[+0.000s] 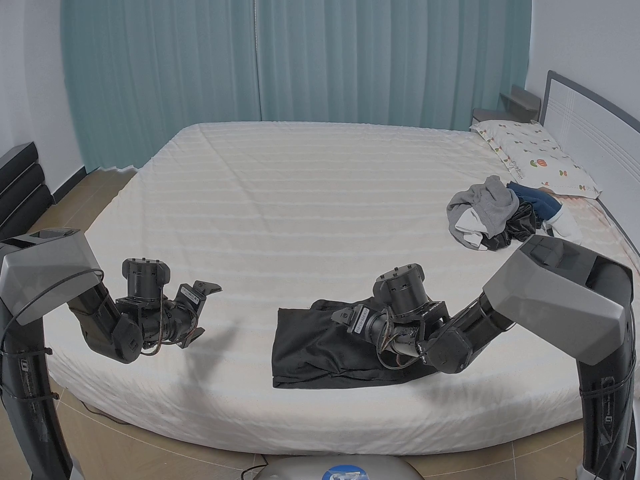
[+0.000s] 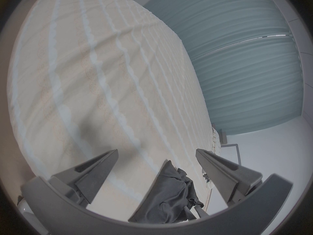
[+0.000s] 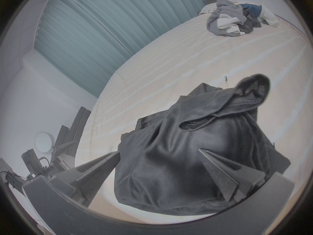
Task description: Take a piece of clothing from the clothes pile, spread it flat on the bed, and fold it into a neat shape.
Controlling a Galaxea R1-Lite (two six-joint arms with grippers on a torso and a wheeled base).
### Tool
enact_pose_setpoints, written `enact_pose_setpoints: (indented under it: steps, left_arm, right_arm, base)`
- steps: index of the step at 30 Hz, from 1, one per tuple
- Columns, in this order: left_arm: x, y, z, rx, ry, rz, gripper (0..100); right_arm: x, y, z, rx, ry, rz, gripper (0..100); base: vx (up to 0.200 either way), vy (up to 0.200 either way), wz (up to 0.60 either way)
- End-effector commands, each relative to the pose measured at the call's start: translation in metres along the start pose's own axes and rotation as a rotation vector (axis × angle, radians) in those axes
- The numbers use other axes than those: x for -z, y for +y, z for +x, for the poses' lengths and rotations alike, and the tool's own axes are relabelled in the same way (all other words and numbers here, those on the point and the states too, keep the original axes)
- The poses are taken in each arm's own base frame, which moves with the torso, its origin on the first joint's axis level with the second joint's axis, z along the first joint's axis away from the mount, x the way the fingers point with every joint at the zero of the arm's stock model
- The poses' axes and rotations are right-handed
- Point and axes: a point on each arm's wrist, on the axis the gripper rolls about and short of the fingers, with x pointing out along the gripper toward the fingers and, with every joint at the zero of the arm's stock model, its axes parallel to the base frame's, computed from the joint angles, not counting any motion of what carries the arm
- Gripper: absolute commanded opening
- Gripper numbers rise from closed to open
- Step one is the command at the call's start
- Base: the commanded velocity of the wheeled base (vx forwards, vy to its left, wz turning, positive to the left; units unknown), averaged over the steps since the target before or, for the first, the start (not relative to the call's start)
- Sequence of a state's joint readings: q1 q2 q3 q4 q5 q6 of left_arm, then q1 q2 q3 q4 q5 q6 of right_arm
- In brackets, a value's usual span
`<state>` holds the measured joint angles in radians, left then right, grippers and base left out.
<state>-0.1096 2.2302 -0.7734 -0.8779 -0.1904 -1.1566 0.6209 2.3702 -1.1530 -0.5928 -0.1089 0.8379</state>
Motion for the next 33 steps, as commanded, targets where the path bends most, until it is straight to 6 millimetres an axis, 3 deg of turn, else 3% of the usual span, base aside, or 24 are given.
enact_pose_setpoints:
  steps: [1, 7, 12, 18, 29, 33]
  left_arm:
    - [0.0, 0.001, 0.001, -0.002, 0.0, -0.001, 100]
    - [0.0, 0.001, 0.001, -0.002, 0.0, -0.001, 100]
    - [0.0, 0.001, 0.001, -0.002, 0.0, -0.001, 100]
    - [0.0, 0.001, 0.001, -0.002, 0.0, -0.001, 100]
    - [0.0, 0.001, 0.001, -0.002, 0.0, 0.001, 100]
    - [0.0, 0.001, 0.001, -0.002, 0.0, 0.001, 100]
  right_arm:
    - [0.002, -0.004, 0.015, 0.013, -0.003, -0.013, 100]
    - [-0.016, -0.01, 0.025, 0.029, -0.063, 0.009, 100]
    - [-0.04, -0.03, 0.038, 0.098, -0.16, 0.021, 100]
    - [-0.062, -0.053, 0.039, 0.136, -0.21, 0.068, 100]
    - [-0.089, -0.063, 0.013, 0.133, -0.244, 0.096, 100]
    - [-0.088, -0.071, 0.012, 0.112, -0.194, 0.08, 100]
  base:
    - [0.0, 0.0, 0.0]
    - [0.0, 0.0, 0.0]
    - [0.0, 0.0, 0.0]
    - [0.0, 0.0, 0.0]
    - [0.0, 0.0, 0.0]
    - [0.0, 0.0, 0.0]
